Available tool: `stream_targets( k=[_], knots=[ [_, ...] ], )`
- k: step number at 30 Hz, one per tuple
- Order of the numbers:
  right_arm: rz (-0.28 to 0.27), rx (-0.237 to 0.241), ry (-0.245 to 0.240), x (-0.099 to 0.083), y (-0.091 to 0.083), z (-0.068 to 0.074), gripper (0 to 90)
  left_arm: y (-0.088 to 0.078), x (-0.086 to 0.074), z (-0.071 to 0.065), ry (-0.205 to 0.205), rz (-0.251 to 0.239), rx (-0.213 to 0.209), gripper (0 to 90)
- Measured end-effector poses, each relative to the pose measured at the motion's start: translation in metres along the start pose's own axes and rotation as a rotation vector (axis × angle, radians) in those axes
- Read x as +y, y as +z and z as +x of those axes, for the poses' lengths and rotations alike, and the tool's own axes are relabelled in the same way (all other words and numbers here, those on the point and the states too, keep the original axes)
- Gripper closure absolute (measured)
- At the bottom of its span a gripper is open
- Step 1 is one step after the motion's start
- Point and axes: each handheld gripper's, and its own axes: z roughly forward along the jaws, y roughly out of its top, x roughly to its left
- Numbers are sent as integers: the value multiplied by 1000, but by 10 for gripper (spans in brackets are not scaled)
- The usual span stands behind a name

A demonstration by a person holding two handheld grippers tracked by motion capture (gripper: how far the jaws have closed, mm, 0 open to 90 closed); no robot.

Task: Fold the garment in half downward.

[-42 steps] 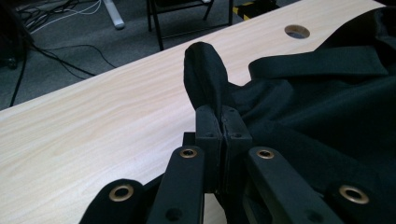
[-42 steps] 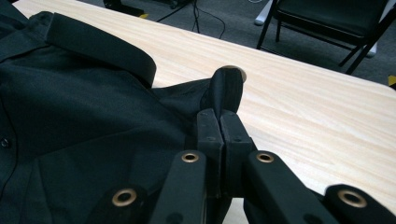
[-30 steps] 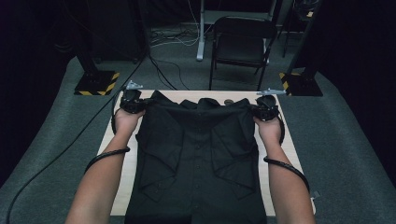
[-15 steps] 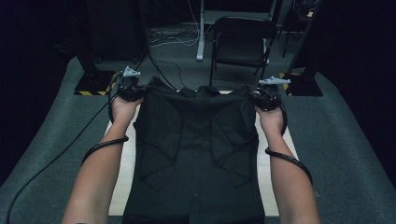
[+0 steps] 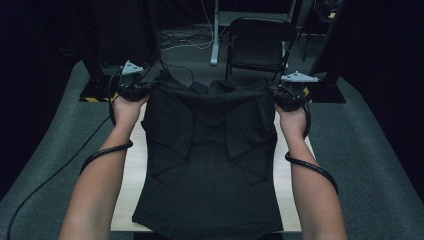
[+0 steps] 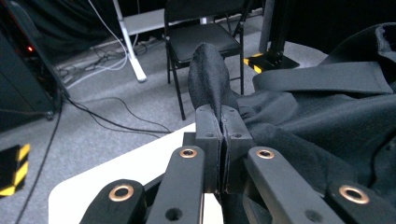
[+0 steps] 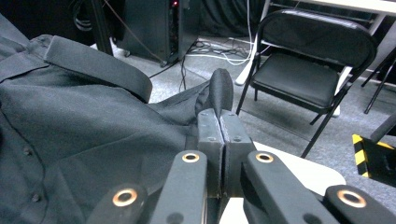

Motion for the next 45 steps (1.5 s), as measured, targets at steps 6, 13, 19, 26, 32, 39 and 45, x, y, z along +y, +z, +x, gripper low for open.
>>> stream_targets(
  k=[6, 13, 19, 26, 32, 39, 45],
  knots=[
    [21, 29, -5, -13, 1, 2, 891, 1, -17, 2, -26, 29, -27, 875],
    [25, 74, -8, -23, -6, 4, 891, -8, -29, 4, -35, 36, -65, 875],
    [19, 92, -3, -29, -13, 3, 891, -16, -32, 1, -23, 36, -90, 874],
    [16, 107, -8, -36, -22, 4, 891, -25, -36, -4, -6, 33, -105, 874],
    [13, 121, -17, -38, -30, 4, 890, -31, -38, -5, -5, 22, -119, 874],
    [4, 143, -31, -42, -38, 7, 891, -38, -46, -7, 3, 17, -132, 874],
    [3, 155, -39, -47, -43, 10, 891, -42, -52, -8, 3, 18, -140, 874]
  ],
)
